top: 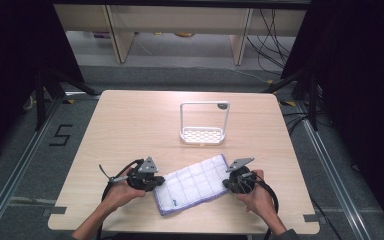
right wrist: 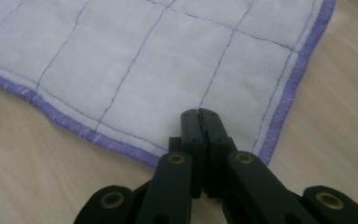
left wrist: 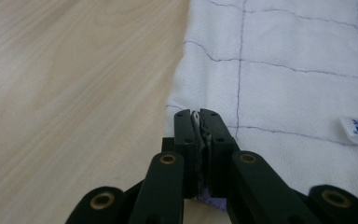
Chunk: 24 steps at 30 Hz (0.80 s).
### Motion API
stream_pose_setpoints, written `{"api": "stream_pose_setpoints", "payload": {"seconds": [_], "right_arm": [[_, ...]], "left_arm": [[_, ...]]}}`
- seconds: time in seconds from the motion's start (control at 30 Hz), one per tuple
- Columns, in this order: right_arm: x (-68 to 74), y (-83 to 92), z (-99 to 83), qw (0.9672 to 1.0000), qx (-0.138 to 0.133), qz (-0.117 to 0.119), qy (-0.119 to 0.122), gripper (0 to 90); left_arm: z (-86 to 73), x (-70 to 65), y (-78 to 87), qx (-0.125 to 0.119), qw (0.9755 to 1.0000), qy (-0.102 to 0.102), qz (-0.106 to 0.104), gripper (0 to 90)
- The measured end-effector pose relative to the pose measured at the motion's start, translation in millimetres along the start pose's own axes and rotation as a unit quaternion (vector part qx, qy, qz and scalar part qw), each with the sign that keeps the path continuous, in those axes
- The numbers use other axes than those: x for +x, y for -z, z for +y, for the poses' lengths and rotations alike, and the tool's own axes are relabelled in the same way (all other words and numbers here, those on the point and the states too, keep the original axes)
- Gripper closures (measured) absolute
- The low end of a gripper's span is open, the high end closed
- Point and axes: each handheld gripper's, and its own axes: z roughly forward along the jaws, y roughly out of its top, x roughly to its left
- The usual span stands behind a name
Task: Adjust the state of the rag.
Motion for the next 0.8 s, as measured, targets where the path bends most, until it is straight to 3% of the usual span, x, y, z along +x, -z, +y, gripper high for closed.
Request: {"api": "stream_pose_setpoints", "payload": {"seconds": [0.17,0.27,0.33,0.47,0.57,0.67,0.8], "right_arm": [[-9.3,-6.6,11.8,1.0000,0.003,-0.007,0.000,90.0],[-17.3,-12.8,22.7,0.9999,0.006,-0.008,0.006,90.0],[-18.2,-14.1,24.8,0.9999,0.006,-0.010,0.007,90.0],[-22.4,-26.6,46.1,0.9990,0.011,-0.025,0.035,90.0],[-24.4,-34.3,57.8,0.9985,0.012,-0.029,0.046,90.0],[-24.8,-39.8,66.6,0.9987,0.012,-0.026,0.042,90.0],[-27.5,-48.7,79.1,0.9985,0.008,-0.027,0.046,90.0]], "left_arm": [[-8.1,-19.0,6.6,-0.014,0.9998,0.005,-0.013,85.5],[-14.0,-39.9,10.2,-0.031,0.9986,0.018,-0.039,85.4],[-14.4,-44.6,11.5,-0.030,0.9985,0.010,-0.046,85.2],[-12.4,-72.7,8.1,-0.049,0.9961,0.029,-0.068,84.6],[-8.5,-85.0,4.2,-0.055,0.9955,0.029,-0.072,84.2],[-5.5,-90.1,2.2,-0.057,0.9953,0.028,-0.073,83.8],[-0.5,-98.1,-2.9,-0.061,0.9945,0.042,-0.074,82.4]]}}
